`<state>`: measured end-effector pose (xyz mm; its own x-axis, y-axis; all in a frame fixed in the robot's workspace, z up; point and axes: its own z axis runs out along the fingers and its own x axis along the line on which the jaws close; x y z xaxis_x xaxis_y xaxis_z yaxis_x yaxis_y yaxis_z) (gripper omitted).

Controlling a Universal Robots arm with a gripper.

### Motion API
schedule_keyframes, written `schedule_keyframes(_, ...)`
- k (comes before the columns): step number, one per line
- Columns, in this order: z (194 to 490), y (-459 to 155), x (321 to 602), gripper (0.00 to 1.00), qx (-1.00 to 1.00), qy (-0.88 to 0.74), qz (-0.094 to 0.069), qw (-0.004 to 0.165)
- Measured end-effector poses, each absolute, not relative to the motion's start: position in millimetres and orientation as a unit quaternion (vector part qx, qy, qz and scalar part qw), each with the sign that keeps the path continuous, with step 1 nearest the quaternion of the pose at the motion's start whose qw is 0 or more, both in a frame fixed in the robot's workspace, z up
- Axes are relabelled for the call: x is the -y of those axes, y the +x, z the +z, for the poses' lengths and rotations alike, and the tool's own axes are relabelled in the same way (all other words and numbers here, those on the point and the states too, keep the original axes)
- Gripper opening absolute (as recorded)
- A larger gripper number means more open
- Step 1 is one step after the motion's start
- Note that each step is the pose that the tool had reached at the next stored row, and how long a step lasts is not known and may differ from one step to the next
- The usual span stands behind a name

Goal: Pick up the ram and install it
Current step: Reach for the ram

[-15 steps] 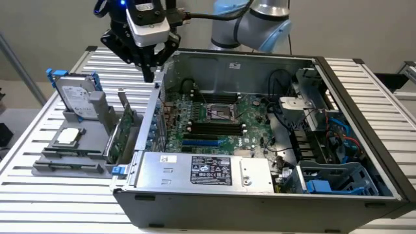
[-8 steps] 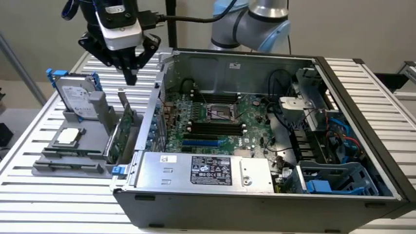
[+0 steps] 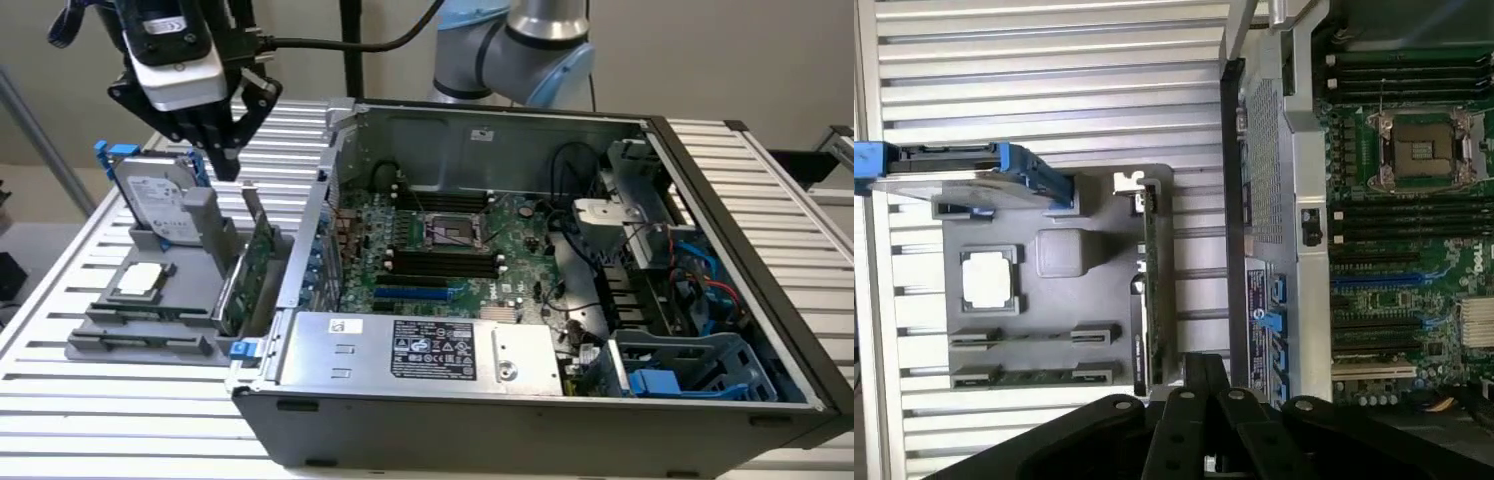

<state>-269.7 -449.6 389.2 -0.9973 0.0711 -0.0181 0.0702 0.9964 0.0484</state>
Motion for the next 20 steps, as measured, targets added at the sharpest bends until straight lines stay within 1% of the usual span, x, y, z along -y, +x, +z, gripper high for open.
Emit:
schedule_keyframes(13,383,-329,459,0.0,-0.999,0.035,0.023,0.01)
schedule_keyframes(20,375,-356,463,0.0,-0.999,0.035,0.023,0.006)
